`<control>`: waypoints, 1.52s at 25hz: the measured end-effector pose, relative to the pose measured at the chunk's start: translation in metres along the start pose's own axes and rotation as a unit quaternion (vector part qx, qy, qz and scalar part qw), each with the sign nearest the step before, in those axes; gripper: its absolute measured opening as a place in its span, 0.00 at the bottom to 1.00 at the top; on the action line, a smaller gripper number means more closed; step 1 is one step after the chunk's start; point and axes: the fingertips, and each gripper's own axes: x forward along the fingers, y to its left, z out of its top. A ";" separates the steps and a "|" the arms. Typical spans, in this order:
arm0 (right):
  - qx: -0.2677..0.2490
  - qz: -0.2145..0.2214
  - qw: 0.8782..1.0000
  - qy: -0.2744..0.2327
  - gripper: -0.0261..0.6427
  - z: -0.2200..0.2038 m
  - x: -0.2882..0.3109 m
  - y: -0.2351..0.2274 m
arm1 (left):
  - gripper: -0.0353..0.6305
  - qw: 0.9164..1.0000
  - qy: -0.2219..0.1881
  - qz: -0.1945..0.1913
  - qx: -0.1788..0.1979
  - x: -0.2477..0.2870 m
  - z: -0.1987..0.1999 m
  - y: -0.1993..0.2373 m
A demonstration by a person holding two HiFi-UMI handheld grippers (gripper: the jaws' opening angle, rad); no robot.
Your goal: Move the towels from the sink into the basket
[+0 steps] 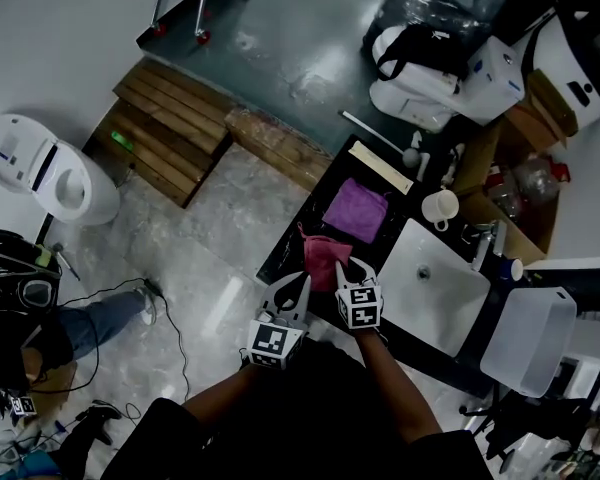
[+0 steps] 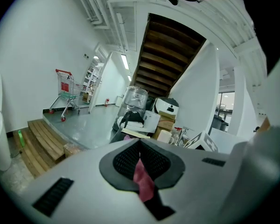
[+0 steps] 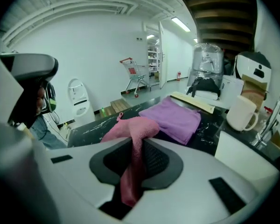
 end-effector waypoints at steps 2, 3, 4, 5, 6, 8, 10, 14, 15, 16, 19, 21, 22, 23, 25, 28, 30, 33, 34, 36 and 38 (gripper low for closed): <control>-0.008 -0.017 1.000 -0.016 0.15 0.007 -0.013 -0.002 | 0.07 1.000 -0.002 -0.006 0.027 0.000 0.002 -0.005; -0.010 -0.025 0.999 -0.024 0.15 0.010 -0.021 -0.003 | 0.07 0.999 -0.007 -0.010 0.040 0.001 0.004 -0.009; -0.011 -0.032 0.999 -0.032 0.15 0.013 -0.028 -0.004 | 0.07 0.999 -0.012 -0.015 0.045 0.003 0.005 -0.014; -0.015 -0.039 0.998 -0.039 0.15 0.016 -0.036 -0.005 | 0.07 0.999 -0.015 -0.020 0.044 0.006 0.007 -0.018; -0.025 -0.046 0.998 -0.047 0.15 0.020 -0.044 -0.006 | 0.07 0.999 -0.017 -0.025 0.043 0.009 0.007 -0.022; -0.055 -0.062 0.995 -0.061 0.15 0.027 -0.058 -0.010 | 0.07 0.999 -0.018 -0.036 0.037 0.018 0.008 -0.029; -0.072 -0.083 0.991 -0.073 0.15 0.032 -0.077 -0.017 | 0.07 0.998 -0.016 -0.051 0.025 0.025 0.008 -0.040; -0.069 -0.126 0.985 -0.101 0.15 0.032 -0.121 -0.034 | 0.07 0.996 -0.008 -0.087 0.032 0.033 0.004 -0.072; -0.064 -0.134 0.983 -0.108 0.15 0.031 -0.131 -0.039 | 0.07 0.995 -0.006 -0.094 0.039 0.035 0.003 -0.082; -0.058 -0.142 0.981 -0.116 0.15 0.030 -0.142 -0.044 | 0.07 0.994 -0.004 -0.103 0.045 0.037 0.002 -0.092; -0.051 -0.169 0.975 -0.138 0.15 0.024 -0.175 -0.061 | 0.07 0.990 -0.001 -0.130 0.060 0.042 -0.002 -0.129; -0.047 -0.182 0.970 -0.152 0.15 0.017 -0.200 -0.074 | 0.07 0.987 0.003 -0.144 0.069 0.044 -0.008 -0.156; -0.043 -0.188 0.968 -0.158 0.15 0.013 -0.213 -0.081 | 0.07 0.986 0.006 -0.150 0.073 0.045 -0.013 -0.171; -0.039 -0.194 0.966 -0.164 0.15 0.008 -0.226 -0.088 | 0.07 0.985 0.008 -0.156 0.077 0.046 -0.018 -0.186; -0.032 -0.206 0.963 -0.173 0.15 -0.005 -0.254 -0.100 | 0.07 0.981 0.010 -0.170 0.088 0.046 -0.021 -0.219; -0.019 -0.222 0.957 -0.187 0.15 -0.023 -0.297 -0.120 | 0.07 0.978 0.011 -0.185 0.099 0.047 -0.023 -0.269; -0.007 -0.233 0.952 -0.199 0.15 -0.035 -0.326 -0.134 | 0.07 0.975 0.007 -0.195 0.103 0.049 -0.023 -0.302; 0.013 -0.247 0.944 -0.217 0.15 -0.055 -0.371 -0.155 | 0.07 0.972 -0.003 -0.207 0.113 0.049 -0.022 -0.352; 0.017 -0.252 0.941 -0.223 0.15 -0.061 -0.386 -0.162 | 0.07 0.971 -0.006 -0.210 0.116 0.048 -0.024 -0.368; 0.020 -0.262 0.936 -0.234 0.15 -0.074 -0.413 -0.176 | 0.07 0.968 -0.011 -0.217 0.123 0.046 -0.028 -0.399; 0.021 -0.268 0.931 -0.246 0.15 -0.088 -0.435 -0.188 | 0.07 0.965 -0.015 -0.226 0.133 0.043 -0.034 -0.430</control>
